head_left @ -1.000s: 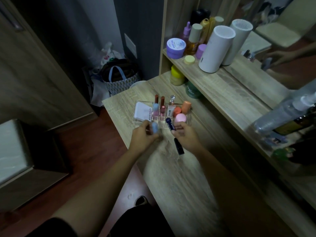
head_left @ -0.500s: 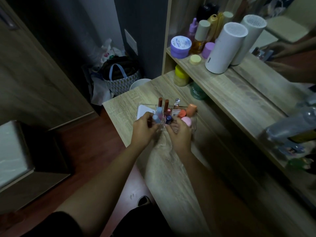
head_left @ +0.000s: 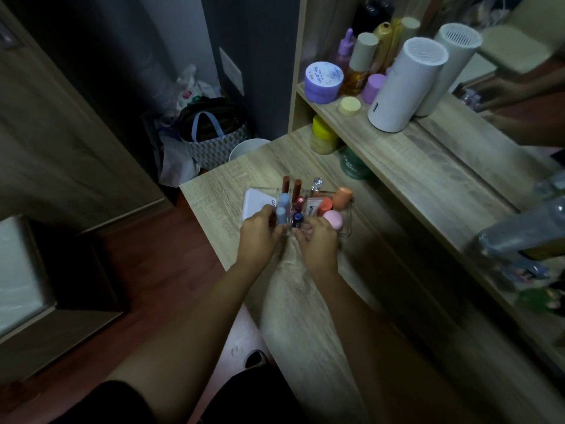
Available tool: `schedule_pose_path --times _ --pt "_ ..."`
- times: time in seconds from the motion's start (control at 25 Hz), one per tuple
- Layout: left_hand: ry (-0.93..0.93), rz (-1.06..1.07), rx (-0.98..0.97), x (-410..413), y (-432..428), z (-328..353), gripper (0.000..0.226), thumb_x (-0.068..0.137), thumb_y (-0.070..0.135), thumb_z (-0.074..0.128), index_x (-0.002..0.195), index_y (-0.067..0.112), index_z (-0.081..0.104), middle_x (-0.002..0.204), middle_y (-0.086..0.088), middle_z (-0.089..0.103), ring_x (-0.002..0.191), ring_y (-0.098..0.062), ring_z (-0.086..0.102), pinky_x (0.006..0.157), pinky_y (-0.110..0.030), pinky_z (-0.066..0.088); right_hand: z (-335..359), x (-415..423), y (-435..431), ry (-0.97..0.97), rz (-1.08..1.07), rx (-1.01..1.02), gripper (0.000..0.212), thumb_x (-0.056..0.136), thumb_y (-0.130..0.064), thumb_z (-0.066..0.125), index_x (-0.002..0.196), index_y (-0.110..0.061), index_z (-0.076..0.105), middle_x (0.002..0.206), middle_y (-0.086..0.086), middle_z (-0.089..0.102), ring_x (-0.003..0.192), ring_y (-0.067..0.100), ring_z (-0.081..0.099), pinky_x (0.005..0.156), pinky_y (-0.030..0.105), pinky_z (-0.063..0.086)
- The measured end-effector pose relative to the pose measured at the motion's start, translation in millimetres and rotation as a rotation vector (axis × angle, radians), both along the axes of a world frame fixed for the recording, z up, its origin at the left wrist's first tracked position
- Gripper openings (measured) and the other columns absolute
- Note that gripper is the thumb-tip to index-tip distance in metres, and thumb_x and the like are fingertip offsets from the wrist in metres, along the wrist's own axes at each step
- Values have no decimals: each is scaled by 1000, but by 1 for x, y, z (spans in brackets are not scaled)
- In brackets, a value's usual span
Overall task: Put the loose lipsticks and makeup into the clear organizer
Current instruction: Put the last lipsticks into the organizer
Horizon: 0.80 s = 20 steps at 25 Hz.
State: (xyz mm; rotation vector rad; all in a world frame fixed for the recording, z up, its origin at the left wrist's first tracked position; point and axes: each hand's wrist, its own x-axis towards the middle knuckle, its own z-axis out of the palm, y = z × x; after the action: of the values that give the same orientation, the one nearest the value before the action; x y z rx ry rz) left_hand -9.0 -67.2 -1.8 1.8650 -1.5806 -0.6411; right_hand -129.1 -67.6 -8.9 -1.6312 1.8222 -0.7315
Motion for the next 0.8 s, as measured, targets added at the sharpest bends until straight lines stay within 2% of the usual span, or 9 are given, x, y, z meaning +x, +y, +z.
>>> schedule_pose_path --times 0.08,0.16,0.28,0.36,0.48,0.56,0.68,0.8 --pt "-36 -28 24 -1 1 -4 19 88 20 60 92 2 63 89 -16 71 79 -29 66 70 -36 51 1 -1 1 17 24 5 26 85 -6 63 111 -4 64 107 14 68 101 26 62 89 33 50" --pt "-59 -21 32 -2 1 -5 23 91 24 56 91 1 63 92 -17 69 80 -28 64 68 -34 48 4 -3 1 20 54 22 27 85 -7 63 112 -4 63 109 14 67 102 26 61 91 34 50" --pt "-66 -1 23 -3 1 -2 24 90 24 56 95 2 64 94 -18 67 82 -29 61 69 -34 45 6 -10 9 34 23 7 31 85 -8 62 117 -6 62 113 13 65 103 25 60 86 25 44" --pt "34 56 12 -5 7 1 22 86 20 62 99 2 62 93 -18 66 82 -30 62 73 -38 50 5 -20 18 71 -40 5 31 86 -11 63 117 -7 62 114 12 65 103 23 60 84 22 41" --pt "249 182 -15 -10 29 1 15 82 11 66 93 5 58 86 -14 66 76 -26 62 73 -40 52 -4 -38 35 135 -105 45 33 86 -21 63 116 -8 59 117 12 62 107 23 57 86 25 41" --pt "231 128 -7 -13 44 -5 11 85 14 64 90 6 58 86 -11 65 77 -24 61 72 -38 51 -11 -48 45 163 -134 119 42 84 -30 64 118 -8 56 118 13 58 106 25 55 82 25 39" --pt "57 -120 19 -16 64 -18 21 90 21 58 103 4 62 103 -15 67 97 -30 60 86 -37 47 -19 -56 60 200 -127 154 36 82 -33 66 109 -9 59 107 12 64 95 25 61 72 22 38" --pt "-177 -386 47 -14 76 -33 47 94 28 51 136 7 46 142 -16 48 134 -28 41 113 -34 30 -16 -61 61 140 -122 109 23 85 -29 66 99 -11 67 92 9 73 81 21 68 65 21 44"
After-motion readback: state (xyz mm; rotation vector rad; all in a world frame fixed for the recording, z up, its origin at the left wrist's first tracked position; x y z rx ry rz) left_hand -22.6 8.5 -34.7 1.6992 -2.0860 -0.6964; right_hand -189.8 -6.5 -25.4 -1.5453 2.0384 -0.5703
